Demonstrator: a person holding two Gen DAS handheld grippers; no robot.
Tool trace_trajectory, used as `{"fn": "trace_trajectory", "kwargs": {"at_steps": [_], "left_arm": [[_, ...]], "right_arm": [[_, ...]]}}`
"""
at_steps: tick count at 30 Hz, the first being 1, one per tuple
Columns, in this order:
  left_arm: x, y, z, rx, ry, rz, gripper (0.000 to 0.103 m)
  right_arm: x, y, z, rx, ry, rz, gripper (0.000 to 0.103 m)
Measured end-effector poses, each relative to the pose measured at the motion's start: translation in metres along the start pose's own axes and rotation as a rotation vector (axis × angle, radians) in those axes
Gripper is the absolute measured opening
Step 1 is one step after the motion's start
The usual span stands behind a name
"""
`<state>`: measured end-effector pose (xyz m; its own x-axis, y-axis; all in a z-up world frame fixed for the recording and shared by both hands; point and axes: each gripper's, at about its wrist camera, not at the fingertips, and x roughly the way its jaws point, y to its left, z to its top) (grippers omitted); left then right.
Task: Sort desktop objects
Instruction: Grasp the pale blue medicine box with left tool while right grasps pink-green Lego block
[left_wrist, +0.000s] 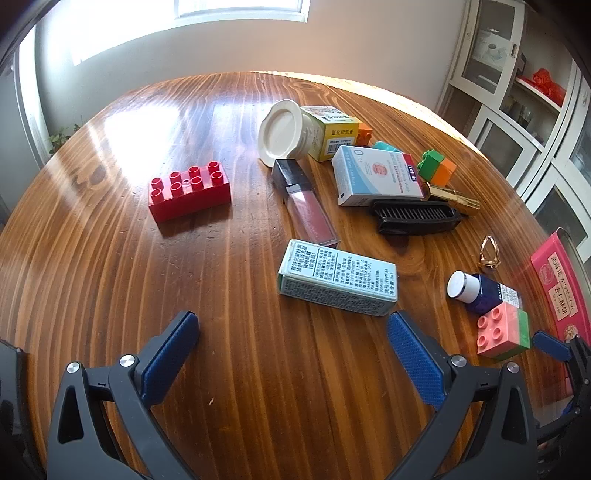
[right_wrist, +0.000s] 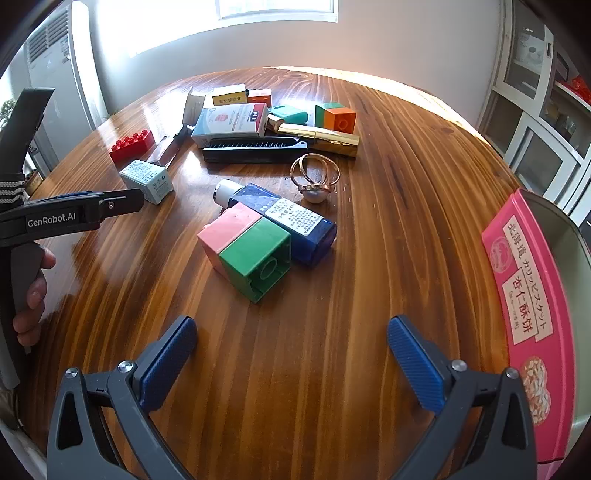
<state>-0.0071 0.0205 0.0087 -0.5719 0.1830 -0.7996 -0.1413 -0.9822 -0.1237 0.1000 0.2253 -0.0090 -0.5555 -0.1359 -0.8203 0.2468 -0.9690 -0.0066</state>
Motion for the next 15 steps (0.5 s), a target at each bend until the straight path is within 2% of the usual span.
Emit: {"fn": "trace_trajectory", "kwargs": {"at_steps": [4, 8, 15], "left_arm": [[0.001, -0.006, 0.005, -0.002, 0.012, -0.039, 0.103], [0.004, -0.013, 0.009, 0.04, 0.002, 0.038, 0.103], [0.012, -0.013, 0.015, 0.095, 0.003, 0.098, 0.103]], "right_arm": [[0.001, 0.003, 0.001, -0.001, 0.0, 0.001, 0.103], [0.002, 0.006, 0.003, -0.008, -0.002, 0.005, 0.103], [0.001, 0.006, 0.005, -0.006, -0.002, 0.007, 0.103]]}}
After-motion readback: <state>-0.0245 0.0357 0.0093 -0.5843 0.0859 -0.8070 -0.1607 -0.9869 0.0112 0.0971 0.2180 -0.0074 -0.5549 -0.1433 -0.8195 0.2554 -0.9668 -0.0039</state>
